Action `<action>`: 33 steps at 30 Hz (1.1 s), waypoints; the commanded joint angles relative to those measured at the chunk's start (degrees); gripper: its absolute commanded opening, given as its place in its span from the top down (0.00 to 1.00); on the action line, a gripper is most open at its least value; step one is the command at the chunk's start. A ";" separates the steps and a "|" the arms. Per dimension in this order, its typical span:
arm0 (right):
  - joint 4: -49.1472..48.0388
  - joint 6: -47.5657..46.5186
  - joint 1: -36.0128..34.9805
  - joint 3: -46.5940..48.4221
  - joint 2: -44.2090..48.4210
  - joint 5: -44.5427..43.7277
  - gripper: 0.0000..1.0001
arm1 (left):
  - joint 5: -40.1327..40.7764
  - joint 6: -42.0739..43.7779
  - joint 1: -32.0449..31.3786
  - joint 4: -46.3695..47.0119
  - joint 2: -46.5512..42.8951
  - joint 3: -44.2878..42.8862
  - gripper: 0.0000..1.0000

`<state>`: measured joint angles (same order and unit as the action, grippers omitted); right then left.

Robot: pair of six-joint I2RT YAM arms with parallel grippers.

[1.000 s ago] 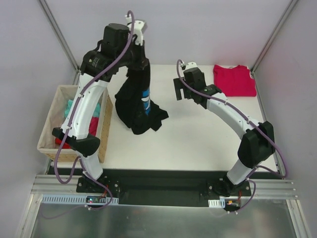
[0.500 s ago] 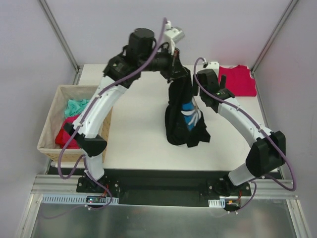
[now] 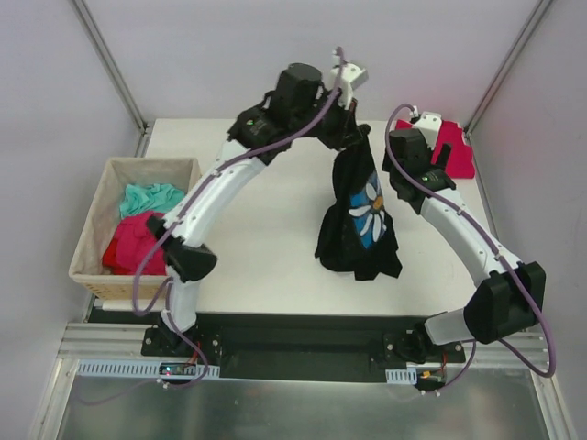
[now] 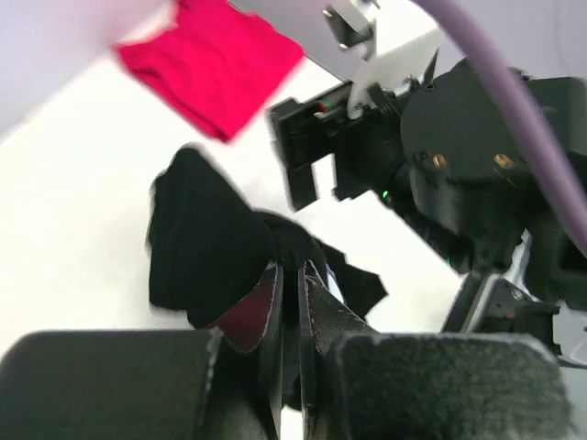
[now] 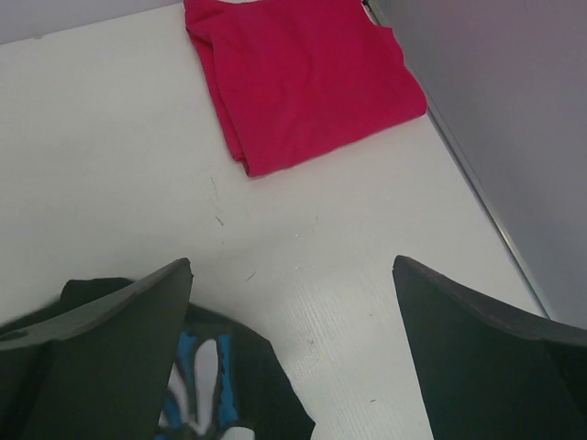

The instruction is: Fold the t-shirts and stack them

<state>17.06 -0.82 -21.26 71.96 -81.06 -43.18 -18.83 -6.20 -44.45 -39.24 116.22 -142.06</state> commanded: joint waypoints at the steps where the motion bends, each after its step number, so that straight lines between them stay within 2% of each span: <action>1: -1.85 2.14 -0.28 -0.77 1.51 0.29 0.04 | 12.96 1.63 3.66 6.11 -16.88 10.45 1.00; 2: -2.12 2.23 -0.28 -1.03 1.43 0.90 0.04 | 16.77 1.37 5.32 6.28 -19.08 18.40 1.00; 4: -2.29 2.40 -0.36 -0.86 1.08 1.60 0.04 | 23.02 -1.78 8.13 6.37 -24.71 26.00 1.00; 5: -1.95 2.49 -0.63 -0.60 0.38 2.22 0.04 | 23.40 -3.02 11.02 6.37 -26.56 33.53 1.00; 8: -1.24 2.49 -1.41 0.46 -0.68 2.84 0.04 | 30.41 -5.76 13.15 6.29 -31.23 45.94 1.00; 10: -1.24 2.23 -1.86 0.63 -0.94 2.84 0.04 | 37.77 -6.45 13.24 4.98 -31.59 50.02 0.97; 12: -1.06 2.05 -2.56 0.72 -1.38 2.93 0.04 | 39.39 -7.51 13.60 2.52 -29.49 51.97 0.88; 13: -1.06 1.96 -2.82 0.72 -1.56 2.92 0.04 | 39.48 -8.47 13.68 0.77 -28.61 52.32 0.81; 14: -0.98 1.88 -3.26 0.81 -1.65 3.01 0.04 | 39.05 -8.92 13.68 -0.03 -27.64 52.32 0.65; 15: -0.98 1.61 -3.44 1.07 -1.91 3.01 0.04 | 39.22 -9.70 13.68 -0.83 -25.72 52.06 0.28; 16: -0.98 1.18 -3.70 1.33 -2.00 2.93 0.04 | 38.96 -10.93 13.68 -1.62 -25.09 51.97 0.02; 22: -0.01 -2.95 -6.95 3.70 -4.36 4.76 0.04 | 34.48 -11.65 13.60 -1.71 -24.81 49.78 0.01; 24: 2.01 -4.27 -8.18 6.16 -6.03 6.43 0.04 | 29.76 -11.56 13.60 -1.63 -25.78 47.94 0.01; 27: 4.82 -7.61 -9.68 10.99 -11.39 13.62 0.04 | 25.17 -10.94 13.60 -2.41 -24.65 43.72 0.01; 30: 8.77 -8.23 -11.35 16.35 -17.11 22.94 0.04 | 26.38 -12.52 13.60 -4.34 -22.01 39.94 0.01; 33: 9.57 -7.88 -12.58 19.25 -22.46 28.23 0.04 | 32.44 -14.54 13.60 -4.96 -21.56 40.63 0.01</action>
<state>22.22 -6.92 -32.10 86.46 -98.28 -25.63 9.69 -17.47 -30.44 -41.60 93.95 -100.18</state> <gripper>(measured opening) 0.961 0.992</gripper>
